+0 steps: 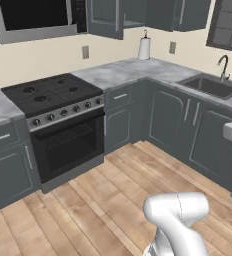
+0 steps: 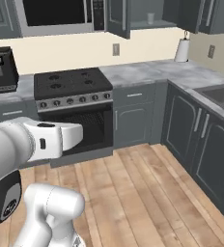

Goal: There is a bowl on the dining counter. Grab a lemon wedge from the fridge and place it in the bowl. Then get the liquor bottle and glass cup from the cabinet and place them next to the bowl.

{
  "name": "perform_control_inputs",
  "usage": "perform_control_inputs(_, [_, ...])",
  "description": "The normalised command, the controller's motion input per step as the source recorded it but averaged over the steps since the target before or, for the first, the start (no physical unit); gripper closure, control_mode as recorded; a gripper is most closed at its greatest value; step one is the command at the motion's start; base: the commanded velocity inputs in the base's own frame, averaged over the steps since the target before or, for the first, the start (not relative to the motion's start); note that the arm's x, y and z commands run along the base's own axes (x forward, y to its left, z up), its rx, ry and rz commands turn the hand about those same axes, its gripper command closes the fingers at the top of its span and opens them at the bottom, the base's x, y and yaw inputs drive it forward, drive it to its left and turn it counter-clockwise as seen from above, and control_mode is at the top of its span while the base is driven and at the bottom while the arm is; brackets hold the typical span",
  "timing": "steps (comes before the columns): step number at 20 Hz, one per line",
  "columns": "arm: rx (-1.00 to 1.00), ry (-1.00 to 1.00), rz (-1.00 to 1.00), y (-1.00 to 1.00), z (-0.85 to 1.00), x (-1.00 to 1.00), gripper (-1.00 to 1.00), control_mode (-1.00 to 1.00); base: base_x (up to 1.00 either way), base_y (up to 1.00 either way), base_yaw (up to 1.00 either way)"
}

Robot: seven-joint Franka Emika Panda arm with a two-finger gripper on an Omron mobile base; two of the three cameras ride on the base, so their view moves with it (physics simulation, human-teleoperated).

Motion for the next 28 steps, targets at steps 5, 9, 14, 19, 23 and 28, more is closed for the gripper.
perform_control_inputs(5, [0.0,0.0,0.0,0.0,0.0,0.0,-1.0,1.0,1.0,-0.27,0.14])
perform_control_inputs(9, [0.0,0.0,0.0,0.0,0.0,0.0,-1.0,1.0,1.0,-0.35,0.14])
perform_control_inputs(14, [0.0,0.0,0.0,0.0,0.0,0.0,-1.0,1.0,1.0,-0.43,0.16])
perform_control_inputs(19, [0.0,0.0,0.0,0.0,0.0,0.0,-1.0,1.0,1.0,-0.48,0.17])
perform_control_inputs(23, [0.0,0.0,0.0,0.0,0.0,0.0,-1.0,1.0,1.0,-0.44,0.18])
perform_control_inputs(28, [0.0,0.0,0.0,0.0,0.0,0.0,-1.0,1.0,0.99,-0.32,0.18])
